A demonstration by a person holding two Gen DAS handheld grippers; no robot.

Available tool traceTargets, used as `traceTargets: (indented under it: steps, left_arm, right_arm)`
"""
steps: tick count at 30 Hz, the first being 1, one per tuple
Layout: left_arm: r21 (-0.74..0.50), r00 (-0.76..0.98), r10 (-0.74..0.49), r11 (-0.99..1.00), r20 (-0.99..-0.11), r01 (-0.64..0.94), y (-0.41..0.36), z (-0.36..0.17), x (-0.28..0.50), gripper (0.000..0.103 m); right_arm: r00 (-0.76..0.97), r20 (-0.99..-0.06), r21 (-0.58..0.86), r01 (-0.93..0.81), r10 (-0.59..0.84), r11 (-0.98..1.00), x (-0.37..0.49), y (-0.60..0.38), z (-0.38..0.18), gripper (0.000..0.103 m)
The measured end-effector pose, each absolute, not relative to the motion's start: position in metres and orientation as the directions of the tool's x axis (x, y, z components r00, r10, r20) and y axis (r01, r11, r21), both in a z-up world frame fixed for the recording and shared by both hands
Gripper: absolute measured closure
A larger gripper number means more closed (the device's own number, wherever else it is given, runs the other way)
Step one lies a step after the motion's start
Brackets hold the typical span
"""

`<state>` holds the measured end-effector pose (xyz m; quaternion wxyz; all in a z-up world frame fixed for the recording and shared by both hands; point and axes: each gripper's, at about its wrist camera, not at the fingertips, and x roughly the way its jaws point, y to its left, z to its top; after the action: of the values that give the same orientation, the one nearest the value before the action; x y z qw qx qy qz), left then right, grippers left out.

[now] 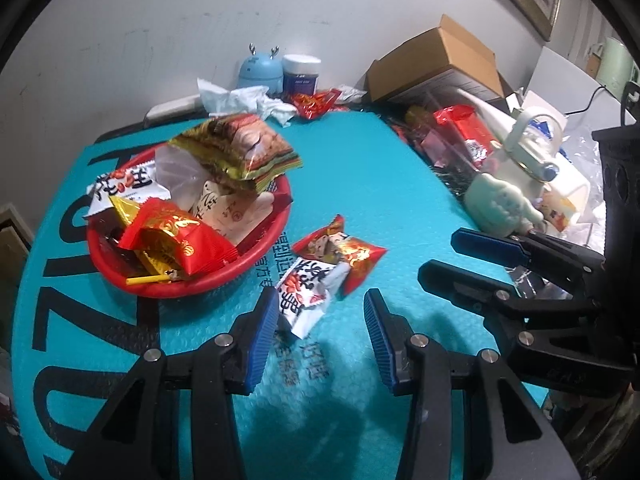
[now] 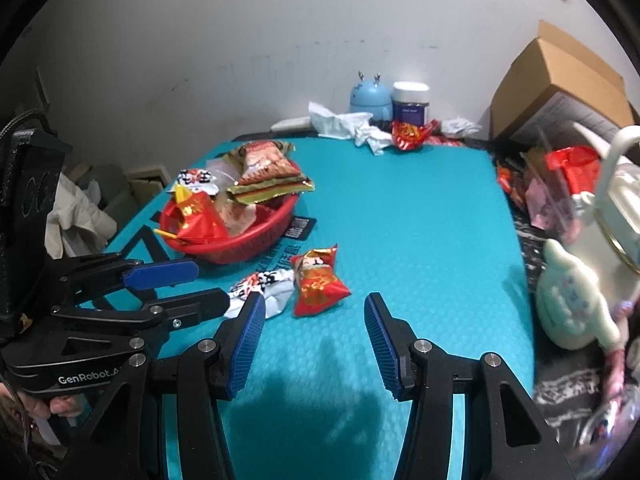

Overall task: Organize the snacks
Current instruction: 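Close the left tool on the white peanut wrapper while the right tool grasps the red cartoon pouch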

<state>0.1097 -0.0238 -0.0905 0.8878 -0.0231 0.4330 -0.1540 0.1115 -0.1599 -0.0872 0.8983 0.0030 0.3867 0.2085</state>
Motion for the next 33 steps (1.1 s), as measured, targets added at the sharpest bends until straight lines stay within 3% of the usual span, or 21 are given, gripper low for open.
traceTargets:
  steps: [18, 19, 21, 24, 33]
  left_arm:
    - [-0.196, 0.501, -0.289, 0.953, -0.815, 0.232, -0.019, -0.136, 0.147, 0.060]
    - [-0.196, 0.497, -0.290, 0.952, -0.818, 0.234, -0.019, -0.138, 0.149, 0.060]
    - [-0.206, 0.479, -0.302, 0.948, -0.824, 0.244, -0.020, -0.143, 0.153, 0.060]
    - [-0.201, 0.474, -0.303, 0.946, -0.827, 0.255, -0.022, -0.145, 0.155, 0.060]
    - [-0.169, 0.475, -0.294, 0.943, -0.830, 0.287, -0.036, -0.145, 0.148, 0.063]
  right_arm:
    - [0.482, -0.764, 0.217, -0.433, 0.428, 0.875, 0.184, -0.143, -0.138, 0.052]
    - [0.473, -0.767, 0.222, -0.437, 0.433, 0.872, 0.185, -0.142, -0.140, 0.053]
    - [0.452, -0.773, 0.239, -0.443, 0.446, 0.864, 0.186, -0.141, -0.146, 0.064]
    - [0.449, -0.769, 0.252, -0.441, 0.455, 0.861, 0.184, -0.142, -0.149, 0.067]
    - [0.449, -0.778, 0.251, -0.418, 0.438, 0.873, 0.170, -0.151, -0.146, 0.068]
